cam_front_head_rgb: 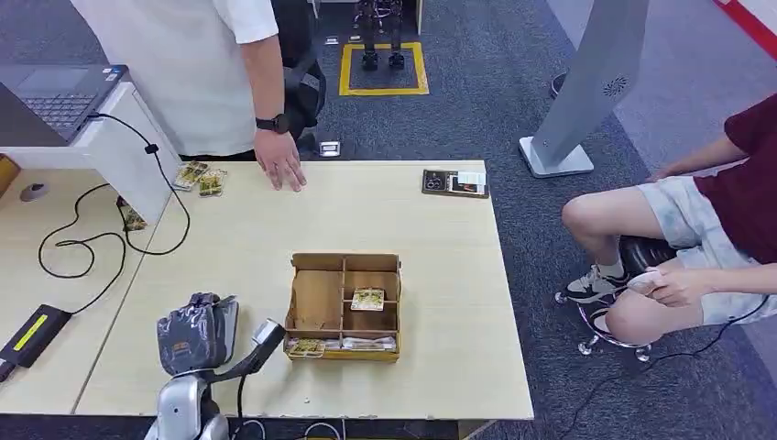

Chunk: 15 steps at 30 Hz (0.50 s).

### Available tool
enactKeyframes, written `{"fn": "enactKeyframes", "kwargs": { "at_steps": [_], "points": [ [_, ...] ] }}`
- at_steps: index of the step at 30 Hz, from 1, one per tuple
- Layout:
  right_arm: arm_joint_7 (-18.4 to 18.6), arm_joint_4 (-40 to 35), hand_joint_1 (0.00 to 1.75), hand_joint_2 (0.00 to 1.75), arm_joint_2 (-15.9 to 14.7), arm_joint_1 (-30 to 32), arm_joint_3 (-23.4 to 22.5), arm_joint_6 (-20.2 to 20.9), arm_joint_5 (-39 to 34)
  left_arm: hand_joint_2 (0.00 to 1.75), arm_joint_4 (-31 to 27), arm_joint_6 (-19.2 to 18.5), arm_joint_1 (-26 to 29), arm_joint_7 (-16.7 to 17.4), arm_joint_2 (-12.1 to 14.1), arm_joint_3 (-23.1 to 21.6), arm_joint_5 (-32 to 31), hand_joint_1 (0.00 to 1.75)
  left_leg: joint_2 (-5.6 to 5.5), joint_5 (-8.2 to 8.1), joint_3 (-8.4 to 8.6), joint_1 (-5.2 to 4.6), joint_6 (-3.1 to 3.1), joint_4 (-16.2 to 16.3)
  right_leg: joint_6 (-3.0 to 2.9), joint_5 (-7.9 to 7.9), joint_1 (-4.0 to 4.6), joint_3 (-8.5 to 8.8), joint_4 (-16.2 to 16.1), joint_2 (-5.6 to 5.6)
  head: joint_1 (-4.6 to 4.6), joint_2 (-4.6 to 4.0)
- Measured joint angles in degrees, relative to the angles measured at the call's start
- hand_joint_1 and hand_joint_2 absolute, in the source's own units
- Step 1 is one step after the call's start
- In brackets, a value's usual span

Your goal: Pass the card to the sensor for recognition and then transmit it.

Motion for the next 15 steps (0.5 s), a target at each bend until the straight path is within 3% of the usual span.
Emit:
{"fn": "enactKeyframes", "kwargs": {
  "at_steps": [15],
  "points": [
    [-0.31,0.24,0.0,1.75,-0.02,0.04,0.0,-0.09,-0.07,1.75,0.0,-0.2,0.01,0.02,0.64,-1.2,0.15,1.75,0.0,0.0,0.0,0.0,0.0,0.0,0.0,0.0,0.0,0.0,0.0,0.0,0.0,0.0]
  ]
}}
